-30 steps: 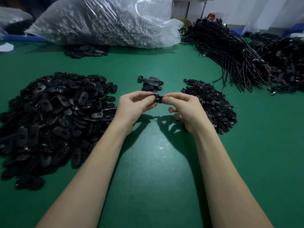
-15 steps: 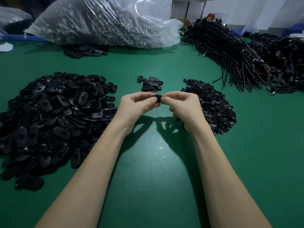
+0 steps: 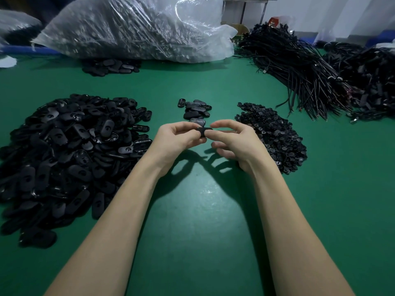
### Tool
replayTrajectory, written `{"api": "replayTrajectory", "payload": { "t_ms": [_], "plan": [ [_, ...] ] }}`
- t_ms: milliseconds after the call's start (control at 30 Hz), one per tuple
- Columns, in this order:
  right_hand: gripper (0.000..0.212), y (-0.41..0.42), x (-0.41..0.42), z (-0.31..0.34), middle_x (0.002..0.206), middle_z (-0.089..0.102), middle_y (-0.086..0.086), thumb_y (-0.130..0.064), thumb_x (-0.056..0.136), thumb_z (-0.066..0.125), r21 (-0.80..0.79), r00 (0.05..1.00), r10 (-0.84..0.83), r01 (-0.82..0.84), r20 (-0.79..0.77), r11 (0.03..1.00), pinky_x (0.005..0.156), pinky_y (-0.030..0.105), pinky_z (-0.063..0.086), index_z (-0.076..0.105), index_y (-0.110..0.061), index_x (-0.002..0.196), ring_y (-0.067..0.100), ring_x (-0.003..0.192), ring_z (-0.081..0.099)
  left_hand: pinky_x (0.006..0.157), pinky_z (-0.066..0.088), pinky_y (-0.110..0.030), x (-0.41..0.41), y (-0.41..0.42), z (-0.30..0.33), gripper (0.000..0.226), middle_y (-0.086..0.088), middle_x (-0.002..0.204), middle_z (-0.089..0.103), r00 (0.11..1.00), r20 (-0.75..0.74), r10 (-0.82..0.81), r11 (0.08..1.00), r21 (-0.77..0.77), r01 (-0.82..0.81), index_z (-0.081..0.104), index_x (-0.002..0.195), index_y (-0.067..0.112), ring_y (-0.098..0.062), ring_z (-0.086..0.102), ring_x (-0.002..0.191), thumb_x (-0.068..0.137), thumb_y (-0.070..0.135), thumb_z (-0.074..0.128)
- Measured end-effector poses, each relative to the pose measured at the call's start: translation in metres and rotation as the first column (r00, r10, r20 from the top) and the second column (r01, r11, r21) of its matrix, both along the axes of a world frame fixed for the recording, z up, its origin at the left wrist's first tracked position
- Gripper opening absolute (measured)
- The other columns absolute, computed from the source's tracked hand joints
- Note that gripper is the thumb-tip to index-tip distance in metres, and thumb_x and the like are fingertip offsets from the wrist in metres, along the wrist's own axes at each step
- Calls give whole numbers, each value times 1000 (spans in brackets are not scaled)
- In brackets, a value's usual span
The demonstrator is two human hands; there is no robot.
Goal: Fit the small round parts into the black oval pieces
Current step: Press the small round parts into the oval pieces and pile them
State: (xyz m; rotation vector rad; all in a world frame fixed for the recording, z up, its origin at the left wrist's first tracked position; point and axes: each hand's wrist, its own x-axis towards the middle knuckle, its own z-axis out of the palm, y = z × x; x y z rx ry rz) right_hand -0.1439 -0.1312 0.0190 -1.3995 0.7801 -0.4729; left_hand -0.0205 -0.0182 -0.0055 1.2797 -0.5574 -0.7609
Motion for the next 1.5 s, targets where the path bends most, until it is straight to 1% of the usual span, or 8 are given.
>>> {"api": "replayTrajectory", "payload": {
  "t_ms": [100,233,400,567,933,1133,1333,1500],
  "plan": [
    [11,-3,-4,1,75,77,0,-8,82,85,20,996,74,-75,42,997,60,17,56,77,-15,85,9,67,73,86,58,-25,0,2,1,7,-12,94,77,999,-23,-38,999,-17,38,71,95,2,-26,75,93,89,0,71],
    [11,-6,-8,3,81,79,7,2,86,77,-2,985,139,-140,104,990,67,19,59,77,-7,91,15,74,77,85,58,-24,0,3,1,5,-12,92,77,997,-41,-65,997,-35,63,71,92,2,-24,75,90,88,-1,70],
    [13,-2,-3,4,82,78,14,9,82,77,-73,992,101,-96,71,993,72,24,62,75,0,91,20,73,77,91,59,-29,3,4,0,7,-14,93,77,997,60,-50,998,35,48,72,93,5,-25,75,91,90,0,70],
    [11,0,1,2,82,78,15,5,81,80,-225,999,34,-34,-6,974,77,33,64,77,-4,86,25,78,78,89,59,-26,5,4,0,8,-10,93,79,977,195,-89,990,126,65,70,99,9,-22,76,91,93,3,68],
    [12,1,5,-6,68,77,2,-3,80,76,-428,992,2,-58,-130,902,74,32,64,76,-15,80,13,63,75,85,59,-27,3,3,-6,11,-6,86,77,963,259,-78,985,169,34,68,91,14,-19,76,84,94,3,67],
    [8,0,8,-10,67,76,1,-6,79,75,-439,992,5,-61,-128,897,78,36,64,74,-13,83,14,65,76,78,59,-22,2,0,-6,16,0,78,76,953,297,-63,984,177,10,68,87,16,-12,74,75,94,3,66],
    [11,1,10,-16,62,74,-2,-9,78,78,-482,991,-9,-59,-137,874,67,27,59,71,-17,77,8,58,72,83,59,-32,0,-3,-9,17,-4,78,75,924,380,-49,977,210,-35,67,84,18,-14,72,73,94,4,68],
    [15,-4,10,-14,73,77,0,-7,83,76,-445,991,9,-69,-134,893,81,42,64,73,-21,80,18,70,77,80,60,-30,-2,-4,-11,9,-1,79,76,940,340,29,982,164,-90,70,90,16,-14,73,73,91,8,72]
  ]
}}
